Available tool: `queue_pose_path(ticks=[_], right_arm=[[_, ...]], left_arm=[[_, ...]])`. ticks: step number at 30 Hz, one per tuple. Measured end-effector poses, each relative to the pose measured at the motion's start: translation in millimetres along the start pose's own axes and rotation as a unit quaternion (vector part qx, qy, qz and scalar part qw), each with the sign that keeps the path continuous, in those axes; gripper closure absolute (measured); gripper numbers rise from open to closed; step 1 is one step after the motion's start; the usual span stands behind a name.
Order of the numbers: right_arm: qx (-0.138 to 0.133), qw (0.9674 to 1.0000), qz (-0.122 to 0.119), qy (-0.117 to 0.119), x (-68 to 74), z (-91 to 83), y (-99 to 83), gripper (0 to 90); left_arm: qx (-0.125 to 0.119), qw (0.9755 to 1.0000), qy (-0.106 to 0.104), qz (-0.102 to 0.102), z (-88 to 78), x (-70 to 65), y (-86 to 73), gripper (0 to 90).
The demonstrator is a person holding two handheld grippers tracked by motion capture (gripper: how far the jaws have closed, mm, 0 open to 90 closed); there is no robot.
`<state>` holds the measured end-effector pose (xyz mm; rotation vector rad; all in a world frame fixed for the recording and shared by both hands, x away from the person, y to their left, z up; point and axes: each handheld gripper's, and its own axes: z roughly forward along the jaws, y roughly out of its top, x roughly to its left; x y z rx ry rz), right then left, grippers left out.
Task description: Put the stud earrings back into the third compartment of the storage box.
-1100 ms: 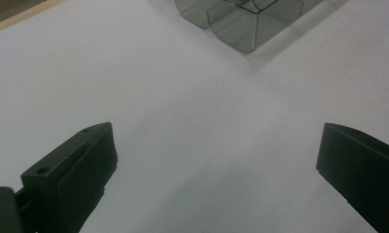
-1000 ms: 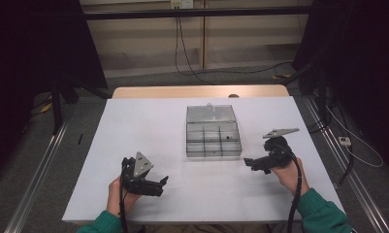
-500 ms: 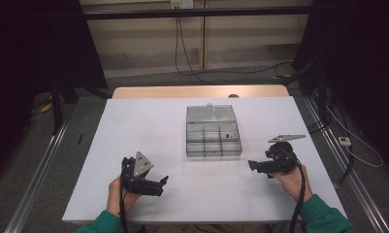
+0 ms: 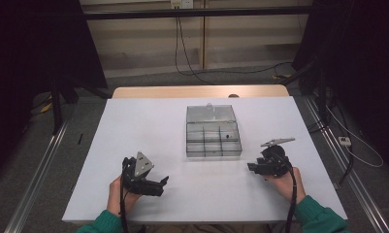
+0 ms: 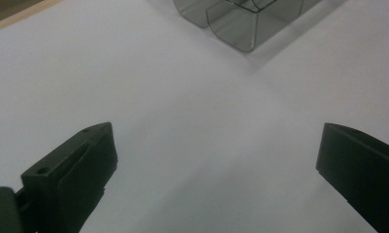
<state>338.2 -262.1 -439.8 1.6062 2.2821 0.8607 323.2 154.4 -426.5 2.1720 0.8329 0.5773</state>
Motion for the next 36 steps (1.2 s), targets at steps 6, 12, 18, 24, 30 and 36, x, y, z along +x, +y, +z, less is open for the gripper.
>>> queue_pose_path(ticks=[6, 12, 18, 24, 30, 36], right_arm=[[0.003, 1.0000, -0.006, -0.006, 3.6, 1.5, -0.1, 64.1], [0.006, 0.9997, -0.018, -0.016, 5.6, 1.4, -0.4, 72.1], [0.007, 0.9992, -0.030, -0.024, 6.7, 1.5, -0.7, 76.2], [0.010, 0.9988, -0.039, -0.028, 8.1, 1.3, -1.0, 77.7], [0.010, 0.9988, -0.042, -0.024, 6.7, 1.2, -0.9, 81.0], [0.009, 0.9990, -0.042, -0.016, 4.3, 0.9, -0.6, 81.3]], left_arm=[[0.000, 1.0000, 0.003, 0.001, -0.7, 0.3, 0.2, 0.7], [-0.001, 1.0000, 0.004, 0.001, -0.5, 0.2, 0.1, 0.8], [-0.001, 1.0000, 0.003, -0.001, -1.4, 0.4, 0.2, 0.7], [0.000, 1.0000, 0.002, 0.001, -1.3, 0.2, 0.3, 0.8], [-0.001, 1.0000, 0.003, 0.002, -1.0, 0.3, 0.1, 0.8], [-0.001, 1.0000, 0.003, 0.001, -0.9, 0.6, 0.0, 0.8]])
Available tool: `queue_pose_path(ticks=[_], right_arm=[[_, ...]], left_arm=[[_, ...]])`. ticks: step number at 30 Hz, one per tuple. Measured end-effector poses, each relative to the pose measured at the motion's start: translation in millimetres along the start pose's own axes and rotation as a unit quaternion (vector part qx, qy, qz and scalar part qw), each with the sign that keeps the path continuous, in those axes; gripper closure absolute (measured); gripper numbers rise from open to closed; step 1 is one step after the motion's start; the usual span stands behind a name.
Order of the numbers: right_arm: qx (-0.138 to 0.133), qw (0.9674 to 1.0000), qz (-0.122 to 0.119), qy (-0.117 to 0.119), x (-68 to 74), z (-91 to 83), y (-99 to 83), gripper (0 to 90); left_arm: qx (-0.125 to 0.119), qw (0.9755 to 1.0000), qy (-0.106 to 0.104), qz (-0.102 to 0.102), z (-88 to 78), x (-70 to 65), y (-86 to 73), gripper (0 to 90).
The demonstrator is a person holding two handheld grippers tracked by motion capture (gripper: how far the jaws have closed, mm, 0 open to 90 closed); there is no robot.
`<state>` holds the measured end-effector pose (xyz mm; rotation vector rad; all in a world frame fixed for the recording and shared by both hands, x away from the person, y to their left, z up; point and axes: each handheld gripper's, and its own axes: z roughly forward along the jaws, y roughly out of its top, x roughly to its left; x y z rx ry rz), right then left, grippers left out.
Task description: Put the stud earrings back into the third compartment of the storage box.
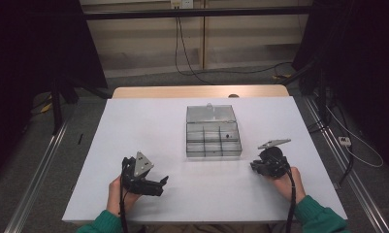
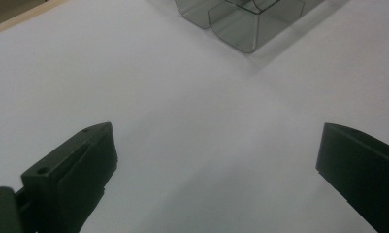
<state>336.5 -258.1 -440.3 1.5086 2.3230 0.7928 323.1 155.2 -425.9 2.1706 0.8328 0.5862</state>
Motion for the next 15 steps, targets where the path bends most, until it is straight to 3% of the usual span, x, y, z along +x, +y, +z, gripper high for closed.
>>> queue_pose_path(ticks=[15], right_arm=[[-0.025, 0.9996, -0.012, 0.001, -0.3, -9.3, 1.6, 81.3]], left_arm=[[0.000, 1.0000, 0.000, 0.002, -1.2, 0.9, 0.2, 0.8]])
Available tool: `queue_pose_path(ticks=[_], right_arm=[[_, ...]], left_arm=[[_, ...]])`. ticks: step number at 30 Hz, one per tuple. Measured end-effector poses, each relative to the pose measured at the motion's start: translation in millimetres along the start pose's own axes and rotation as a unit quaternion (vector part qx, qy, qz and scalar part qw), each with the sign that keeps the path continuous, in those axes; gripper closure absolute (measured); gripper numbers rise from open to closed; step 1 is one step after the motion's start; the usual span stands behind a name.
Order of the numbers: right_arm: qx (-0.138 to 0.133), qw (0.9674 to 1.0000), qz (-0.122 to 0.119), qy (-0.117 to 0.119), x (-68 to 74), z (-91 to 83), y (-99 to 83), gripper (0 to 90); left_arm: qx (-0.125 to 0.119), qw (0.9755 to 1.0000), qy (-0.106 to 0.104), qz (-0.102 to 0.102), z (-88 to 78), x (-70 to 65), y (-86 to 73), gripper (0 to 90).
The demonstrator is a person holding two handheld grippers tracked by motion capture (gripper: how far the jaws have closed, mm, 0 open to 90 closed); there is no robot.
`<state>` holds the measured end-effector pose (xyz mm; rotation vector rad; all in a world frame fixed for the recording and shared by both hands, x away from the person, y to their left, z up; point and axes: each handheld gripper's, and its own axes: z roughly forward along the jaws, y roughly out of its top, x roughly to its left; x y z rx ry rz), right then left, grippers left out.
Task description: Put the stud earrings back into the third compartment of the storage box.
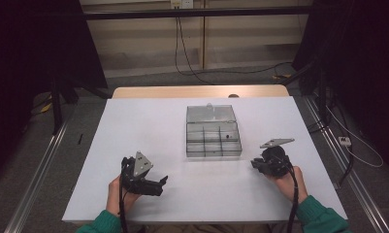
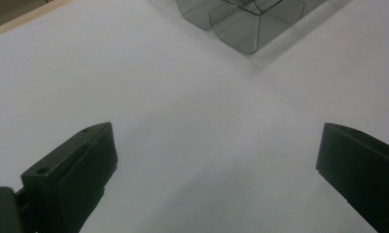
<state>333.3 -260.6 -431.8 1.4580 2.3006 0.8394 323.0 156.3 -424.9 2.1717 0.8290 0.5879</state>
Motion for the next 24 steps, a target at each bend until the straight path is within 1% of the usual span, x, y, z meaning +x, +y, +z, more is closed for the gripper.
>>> queue_pose_path(ticks=[9, 14, 16, 24], right_arm=[[-0.019, 0.9997, -0.017, -0.001, 1.3, -5.8, 1.6, 81.3], [-0.031, 0.9993, -0.019, -0.003, 2.2, -9.5, 2.6, 81.3], [-0.038, 0.9991, -0.021, 0.002, 1.8, -11.1, 3.2, 81.3], [-0.061, 0.9977, -0.030, -0.002, 3.2, -16.9, 6.1, 81.3]], left_arm=[[0.000, 1.0000, -0.001, -0.002, 0.5, 0.5, -0.4, 0.8], [0.002, 1.0000, -0.001, 0.001, 0.1, 0.1, -0.1, 0.7], [0.002, 1.0000, -0.001, 0.000, 0.3, 0.0, -0.2, 0.8], [-0.004, 1.0000, 0.002, -0.002, 1.6, -0.3, -0.8, 0.8]])
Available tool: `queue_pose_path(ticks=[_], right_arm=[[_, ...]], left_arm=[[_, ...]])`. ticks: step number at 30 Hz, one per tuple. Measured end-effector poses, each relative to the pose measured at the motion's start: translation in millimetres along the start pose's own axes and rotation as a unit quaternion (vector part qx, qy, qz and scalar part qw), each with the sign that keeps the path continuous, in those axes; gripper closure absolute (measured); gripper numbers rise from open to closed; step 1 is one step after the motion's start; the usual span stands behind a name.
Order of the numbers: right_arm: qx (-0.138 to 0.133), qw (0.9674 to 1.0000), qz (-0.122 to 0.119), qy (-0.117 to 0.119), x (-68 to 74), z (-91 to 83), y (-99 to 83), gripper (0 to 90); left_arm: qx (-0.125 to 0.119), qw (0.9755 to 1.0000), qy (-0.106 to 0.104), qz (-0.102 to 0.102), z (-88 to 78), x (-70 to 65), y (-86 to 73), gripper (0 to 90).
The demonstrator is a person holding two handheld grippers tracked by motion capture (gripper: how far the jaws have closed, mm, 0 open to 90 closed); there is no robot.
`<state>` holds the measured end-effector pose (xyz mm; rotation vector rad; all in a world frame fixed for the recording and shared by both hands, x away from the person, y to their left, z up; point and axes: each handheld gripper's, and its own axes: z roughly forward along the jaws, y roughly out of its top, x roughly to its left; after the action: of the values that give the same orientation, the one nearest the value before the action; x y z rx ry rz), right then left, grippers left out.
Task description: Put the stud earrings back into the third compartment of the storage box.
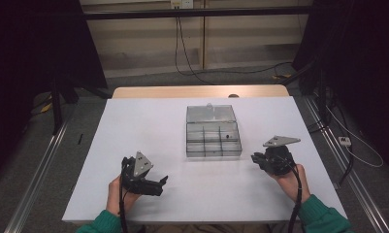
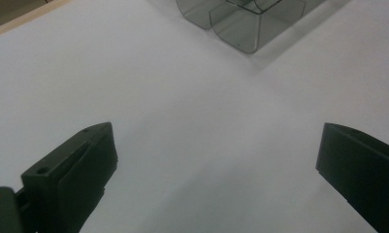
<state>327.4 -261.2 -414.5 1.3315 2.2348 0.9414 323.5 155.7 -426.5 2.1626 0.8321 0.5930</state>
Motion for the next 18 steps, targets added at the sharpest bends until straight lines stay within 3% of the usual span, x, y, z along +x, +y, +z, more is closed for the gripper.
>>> queue_pose_path(ticks=[18], right_arm=[[-0.046, 0.9986, -0.025, -0.012, 3.2, -5.1, 17.4, 81.2]], left_arm=[[0.003, 1.0000, 0.000, 0.005, 0.9, 0.4, -0.3, 0.8]])
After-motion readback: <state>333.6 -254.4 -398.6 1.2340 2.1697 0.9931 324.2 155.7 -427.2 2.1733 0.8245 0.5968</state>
